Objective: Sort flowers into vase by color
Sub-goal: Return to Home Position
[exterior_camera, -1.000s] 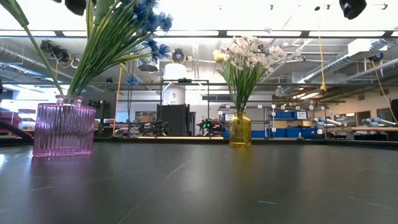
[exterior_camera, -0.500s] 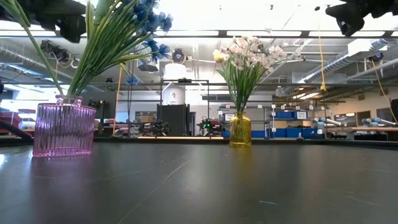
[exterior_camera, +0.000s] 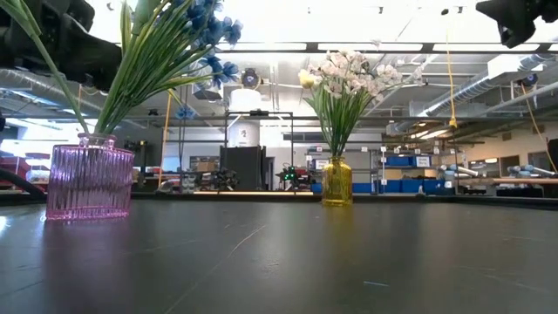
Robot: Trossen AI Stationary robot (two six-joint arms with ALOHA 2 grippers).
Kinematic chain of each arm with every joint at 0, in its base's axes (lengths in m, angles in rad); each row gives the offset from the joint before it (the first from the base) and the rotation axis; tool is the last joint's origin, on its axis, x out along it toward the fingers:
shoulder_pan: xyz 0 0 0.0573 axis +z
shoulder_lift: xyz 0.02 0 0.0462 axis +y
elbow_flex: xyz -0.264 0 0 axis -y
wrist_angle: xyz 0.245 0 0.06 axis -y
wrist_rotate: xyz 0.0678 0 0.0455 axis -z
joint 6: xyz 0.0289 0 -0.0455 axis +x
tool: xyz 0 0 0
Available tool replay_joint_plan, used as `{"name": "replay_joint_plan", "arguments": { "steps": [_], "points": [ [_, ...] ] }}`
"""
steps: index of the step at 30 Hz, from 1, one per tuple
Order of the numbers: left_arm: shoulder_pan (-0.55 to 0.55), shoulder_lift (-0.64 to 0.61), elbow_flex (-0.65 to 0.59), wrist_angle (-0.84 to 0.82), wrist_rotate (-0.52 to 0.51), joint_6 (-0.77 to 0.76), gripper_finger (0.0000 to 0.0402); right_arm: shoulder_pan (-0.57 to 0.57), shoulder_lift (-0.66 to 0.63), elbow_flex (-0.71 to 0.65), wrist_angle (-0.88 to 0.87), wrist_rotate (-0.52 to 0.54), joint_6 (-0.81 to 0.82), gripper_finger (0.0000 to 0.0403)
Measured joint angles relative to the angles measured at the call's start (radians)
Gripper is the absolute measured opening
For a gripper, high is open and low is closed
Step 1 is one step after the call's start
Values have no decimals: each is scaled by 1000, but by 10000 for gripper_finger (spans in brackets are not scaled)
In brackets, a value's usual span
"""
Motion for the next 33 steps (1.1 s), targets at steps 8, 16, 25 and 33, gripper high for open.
{"name": "replay_joint_plan", "arguments": {
  "steps": [8,16,25,33],
  "points": [
    [10,0,-2,-50,0,-37,297,0,9,-53,83,14,22,196],
    [10,-1,-2,-98,0,-63,297,0,9,-246,324,16,81,196],
    [10,0,-2,-106,-38,-62,297,0,9,-447,490,120,115,196],
    [10,0,-6,-104,-71,-61,297,1,12,-552,623,143,89,196]
  ]
}}
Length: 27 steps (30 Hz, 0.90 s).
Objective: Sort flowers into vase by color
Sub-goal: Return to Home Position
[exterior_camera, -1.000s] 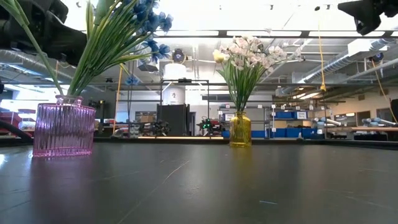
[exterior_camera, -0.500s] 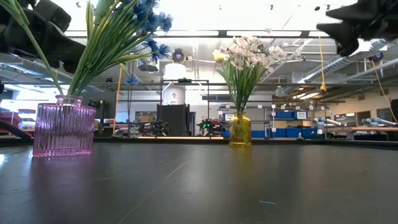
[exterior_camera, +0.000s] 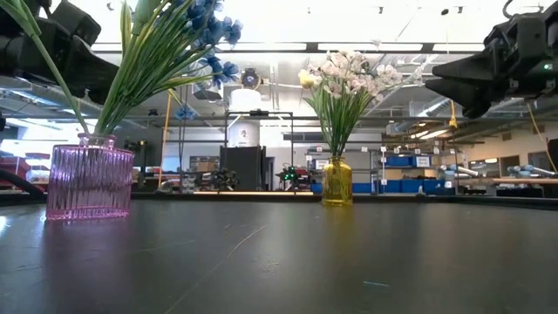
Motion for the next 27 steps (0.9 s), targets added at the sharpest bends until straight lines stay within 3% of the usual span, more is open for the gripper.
{"name": "replay_joint_plan", "arguments": {
  "steps": [8,16,23,27],
  "points": [
    [2,18,-118,148,-13,-23,297,1,0,-1,-33,7,-14,196],
    [9,22,-118,139,5,13,297,1,0,-1,-82,0,1,196],
    [9,22,-118,139,6,72,298,1,0,-1,-81,1,125,196],
    [9,22,-118,139,8,18,298,1,0,-1,-81,1,126,196]
  ]
}}
